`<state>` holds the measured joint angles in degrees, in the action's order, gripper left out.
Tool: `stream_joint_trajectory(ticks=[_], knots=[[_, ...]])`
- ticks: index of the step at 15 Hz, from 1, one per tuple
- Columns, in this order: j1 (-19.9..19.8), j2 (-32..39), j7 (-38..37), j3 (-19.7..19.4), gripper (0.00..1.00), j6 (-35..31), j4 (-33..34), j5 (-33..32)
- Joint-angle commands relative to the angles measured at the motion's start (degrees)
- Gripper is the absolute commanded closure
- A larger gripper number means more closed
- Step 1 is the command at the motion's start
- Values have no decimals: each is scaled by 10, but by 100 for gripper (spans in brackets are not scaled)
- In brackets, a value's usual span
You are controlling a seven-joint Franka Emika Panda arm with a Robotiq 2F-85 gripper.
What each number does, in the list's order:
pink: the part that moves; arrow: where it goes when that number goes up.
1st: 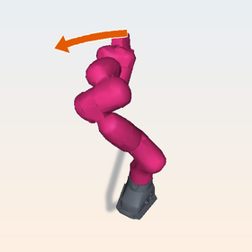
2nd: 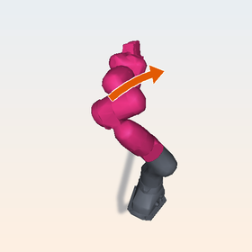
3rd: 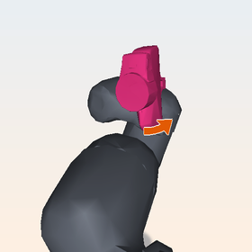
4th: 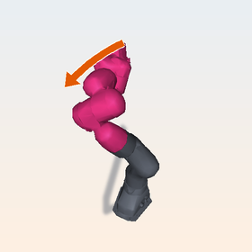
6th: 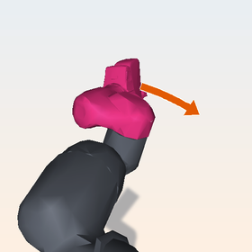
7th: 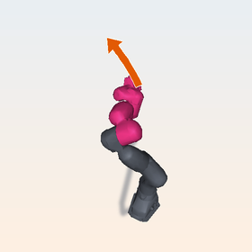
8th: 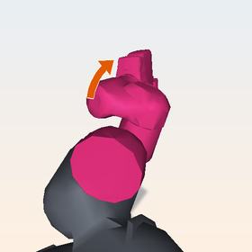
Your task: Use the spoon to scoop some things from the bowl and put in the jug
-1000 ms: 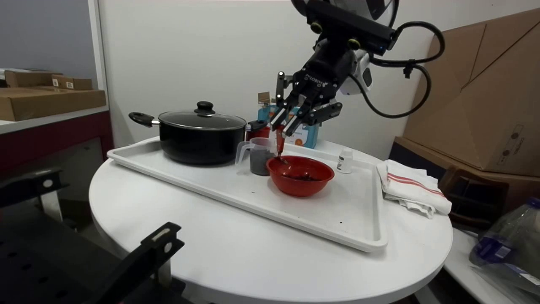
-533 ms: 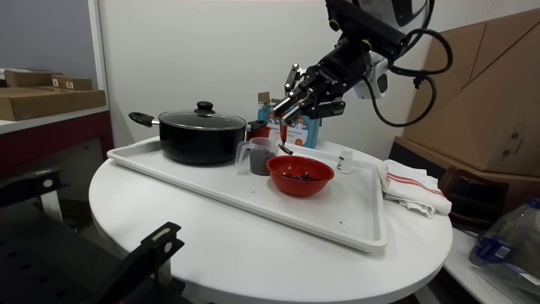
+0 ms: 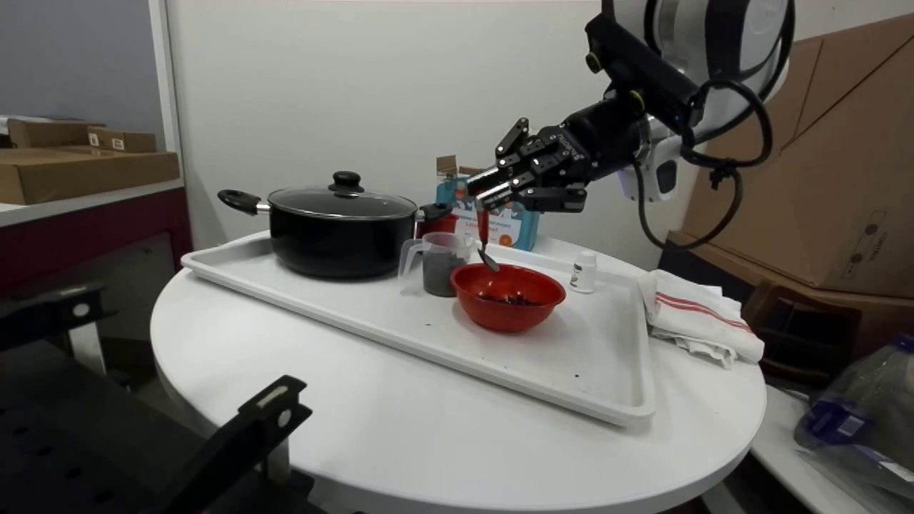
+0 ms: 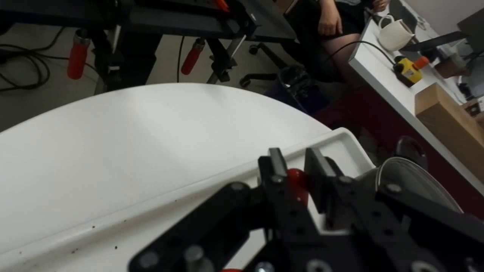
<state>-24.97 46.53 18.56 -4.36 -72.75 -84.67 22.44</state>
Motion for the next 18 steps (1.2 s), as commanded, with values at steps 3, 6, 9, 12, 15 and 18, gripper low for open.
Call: stream_joint_trajectory(ticks=[3, 6, 9, 12, 15, 18], knots=[[-21, 58, -41, 2, 95, 89, 70, 61], [-22, 75, -57, -2, 95, 110, 87, 70], [-22, 96, -73, -8, 95, 128, 106, 59], [-24, 114, -87, -15, 95, 141, 119, 56], [-31, 133, -87, -14, 95, 163, 132, 59], [-37, 149, -92, -16, 95, 178, 146, 65]])
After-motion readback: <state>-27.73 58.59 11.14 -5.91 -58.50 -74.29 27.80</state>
